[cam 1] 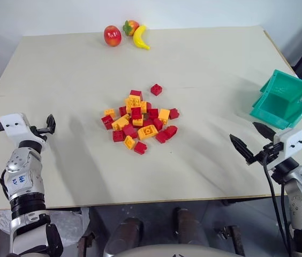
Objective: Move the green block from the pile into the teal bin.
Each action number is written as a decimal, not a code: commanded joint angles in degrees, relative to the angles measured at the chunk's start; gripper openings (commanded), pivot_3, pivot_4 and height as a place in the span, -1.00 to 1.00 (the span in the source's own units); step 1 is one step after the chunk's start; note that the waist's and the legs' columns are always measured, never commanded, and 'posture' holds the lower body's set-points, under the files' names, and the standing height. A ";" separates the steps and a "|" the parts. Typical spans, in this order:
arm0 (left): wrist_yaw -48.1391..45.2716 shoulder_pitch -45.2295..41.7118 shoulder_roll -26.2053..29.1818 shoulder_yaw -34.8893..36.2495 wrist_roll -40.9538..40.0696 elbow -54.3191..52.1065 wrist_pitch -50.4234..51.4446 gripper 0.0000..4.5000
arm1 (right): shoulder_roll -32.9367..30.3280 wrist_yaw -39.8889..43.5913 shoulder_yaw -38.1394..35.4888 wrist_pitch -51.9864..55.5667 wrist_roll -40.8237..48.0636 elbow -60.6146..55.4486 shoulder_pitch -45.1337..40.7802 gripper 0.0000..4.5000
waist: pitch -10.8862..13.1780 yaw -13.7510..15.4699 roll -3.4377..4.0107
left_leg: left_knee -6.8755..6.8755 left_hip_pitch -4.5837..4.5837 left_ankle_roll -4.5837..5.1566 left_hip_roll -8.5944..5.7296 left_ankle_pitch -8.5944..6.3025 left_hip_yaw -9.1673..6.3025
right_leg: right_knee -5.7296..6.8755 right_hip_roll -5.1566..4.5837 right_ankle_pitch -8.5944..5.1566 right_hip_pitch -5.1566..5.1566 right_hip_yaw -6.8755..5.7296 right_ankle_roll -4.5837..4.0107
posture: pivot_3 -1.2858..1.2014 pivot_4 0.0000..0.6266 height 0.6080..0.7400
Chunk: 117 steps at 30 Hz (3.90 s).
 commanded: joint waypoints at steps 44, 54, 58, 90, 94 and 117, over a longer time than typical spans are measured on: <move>-76.31 -7.48 14.87 -12.59 -13.95 6.99 -8.16 1.00 | 20.40 -20.42 37.18 45.96 2.66 -11.25 -41.83 -0.98 | 0.01 -2.35 -0.01 | 0.03 -0.29 0.14 0.29 -0.16 0.30 | -0.07 0.21 0.27 -0.35 0.05 -0.07 | 0.03 -0.52 1.00; -75.99 -10.12 15.31 -11.92 -12.52 10.64 -10.40 1.00 | 39.09 -24.32 39.60 36.07 -6.87 14.26 -52.52 -0.98 | -0.05 -4.52 -0.12 | 0.03 -0.40 0.21 0.08 -0.18 0.52 | 0.53 0.08 0.28 -0.90 -0.01 -0.24 | 0.03 -0.52 1.00; -74.72 -10.05 14.40 -12.02 -12.70 9.71 -10.54 1.00 | 45.62 -28.94 36.36 27.74 -10.06 34.30 -60.49 -0.98 | -0.07 -5.00 -0.14 | 0.10 -0.38 0.21 0.06 -0.18 0.59 | 0.58 0.07 0.30 -0.89 0.00 -0.27 | 0.03 -0.52 1.00; -74.82 -10.19 12.52 -12.45 -13.07 9.95 -11.29 1.00 | 8.94 8.54 28.14 31.19 -2.95 5.34 -45.46 -0.98 | -0.05 -4.96 -0.11 | 0.92 -0.66 0.27 0.19 -0.50 0.83 | 0.90 0.13 0.30 -1.05 0.10 -0.27 | 0.03 -0.52 1.00; -75.40 -9.37 12.77 -12.16 -13.25 9.69 -11.09 1.00 | -2.59 16.68 23.17 31.63 0.69 2.24 -38.91 -0.81 | -0.04 -3.23 -0.10 | 0.93 -0.71 0.38 0.05 -0.54 0.87 | 0.77 0.05 0.31 -1.04 0.11 -0.26 | 0.03 -0.52 1.00; -75.73 -8.69 13.31 -11.30 -13.57 8.83 -10.67 1.00 | -16.84 19.23 20.02 39.38 3.02 -5.42 -38.87 0.99 | -0.01 -3.14 -0.07 | 0.95 -0.77 0.39 0.24 -0.55 1.12 | 0.47 0.09 0.42 -1.01 0.16 -0.07 | 0.03 -0.52 1.00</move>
